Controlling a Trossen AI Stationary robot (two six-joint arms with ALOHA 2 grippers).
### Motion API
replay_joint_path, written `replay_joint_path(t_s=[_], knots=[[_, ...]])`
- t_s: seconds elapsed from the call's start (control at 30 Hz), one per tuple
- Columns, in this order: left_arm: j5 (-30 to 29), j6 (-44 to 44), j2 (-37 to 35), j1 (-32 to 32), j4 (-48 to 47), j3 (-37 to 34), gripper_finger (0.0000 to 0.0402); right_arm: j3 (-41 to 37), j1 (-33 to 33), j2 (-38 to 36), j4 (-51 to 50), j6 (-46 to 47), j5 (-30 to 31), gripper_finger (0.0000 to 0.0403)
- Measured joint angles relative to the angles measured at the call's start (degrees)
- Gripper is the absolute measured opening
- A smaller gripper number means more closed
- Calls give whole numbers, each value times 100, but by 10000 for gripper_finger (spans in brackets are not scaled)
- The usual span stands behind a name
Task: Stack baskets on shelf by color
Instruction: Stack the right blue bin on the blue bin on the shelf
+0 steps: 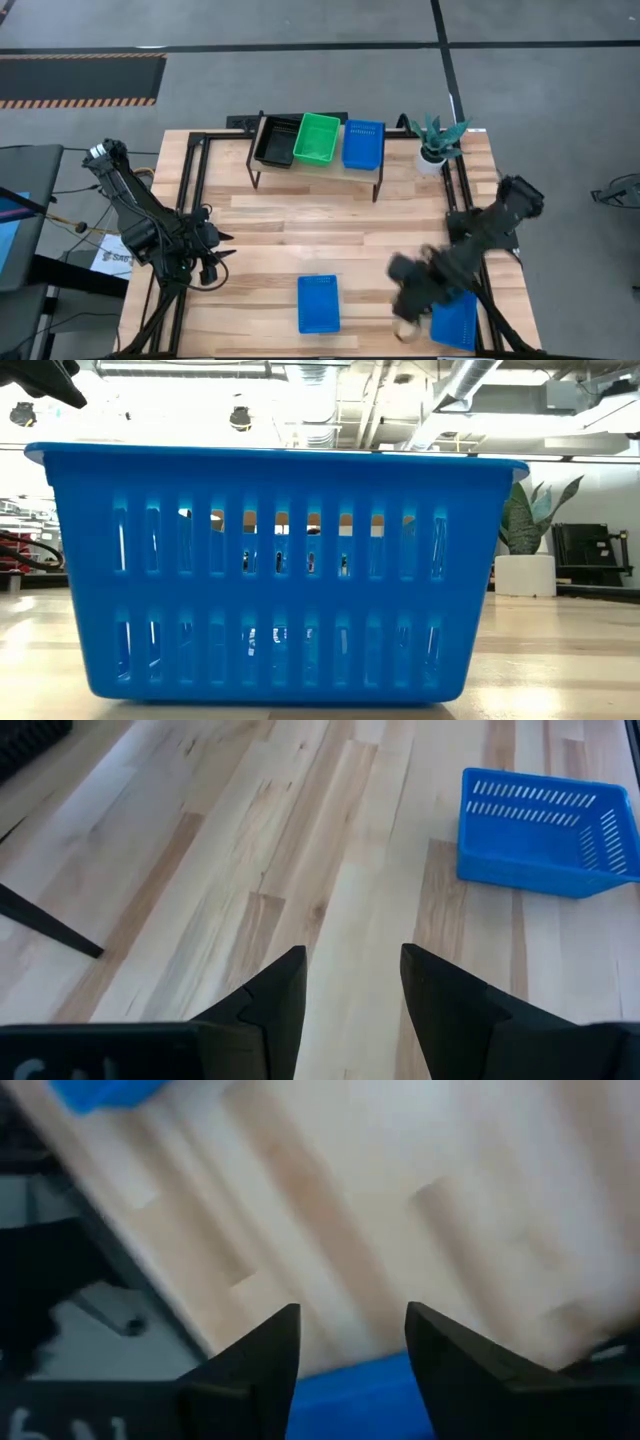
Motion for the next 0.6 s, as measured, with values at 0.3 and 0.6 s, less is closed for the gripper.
replay_joint_path(t_s=[0.3,0.6], knots=[[-139,-142,-2,0,4,0,153,-324,1912,915,1144,2637,-384,211],[-92,-446,-2,0,4,0,153,-326,2655,1669,1342,3498,-1204,212]])
